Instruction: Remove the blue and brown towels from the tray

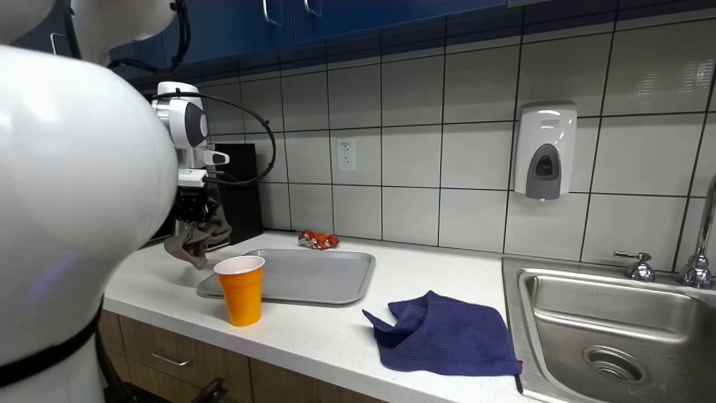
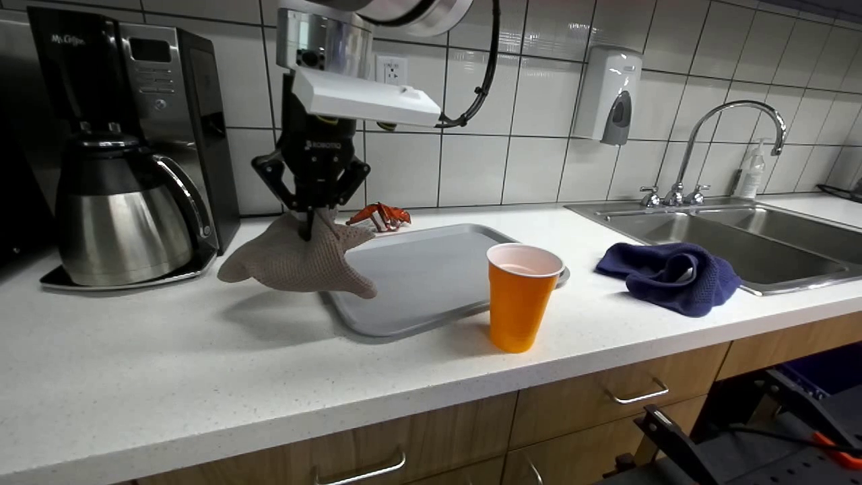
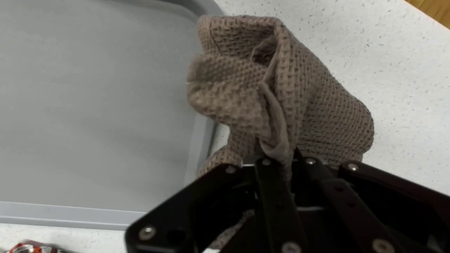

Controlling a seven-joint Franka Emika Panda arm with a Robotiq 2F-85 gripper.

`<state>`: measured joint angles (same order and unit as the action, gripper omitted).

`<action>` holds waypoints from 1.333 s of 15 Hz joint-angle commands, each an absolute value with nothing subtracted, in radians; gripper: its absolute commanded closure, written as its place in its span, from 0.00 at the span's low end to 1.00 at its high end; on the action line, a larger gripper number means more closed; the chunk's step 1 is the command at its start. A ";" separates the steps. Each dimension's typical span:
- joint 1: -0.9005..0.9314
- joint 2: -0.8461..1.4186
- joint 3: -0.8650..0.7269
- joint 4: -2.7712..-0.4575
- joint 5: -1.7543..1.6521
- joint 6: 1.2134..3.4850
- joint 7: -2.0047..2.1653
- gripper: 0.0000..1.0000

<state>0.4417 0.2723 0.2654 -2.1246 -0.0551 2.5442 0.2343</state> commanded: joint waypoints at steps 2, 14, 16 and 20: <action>0.473 0.351 0.278 -2.020 -0.084 2.496 0.253 0.97; 0.544 0.544 0.262 -1.844 -0.078 2.415 0.252 0.97; 0.548 0.566 0.258 -1.820 -0.077 2.402 0.251 0.97; 0.551 0.595 0.253 -1.785 -0.076 2.383 0.247 0.64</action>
<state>0.5351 0.5700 0.2655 -1.8458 -0.0597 2.4373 0.2347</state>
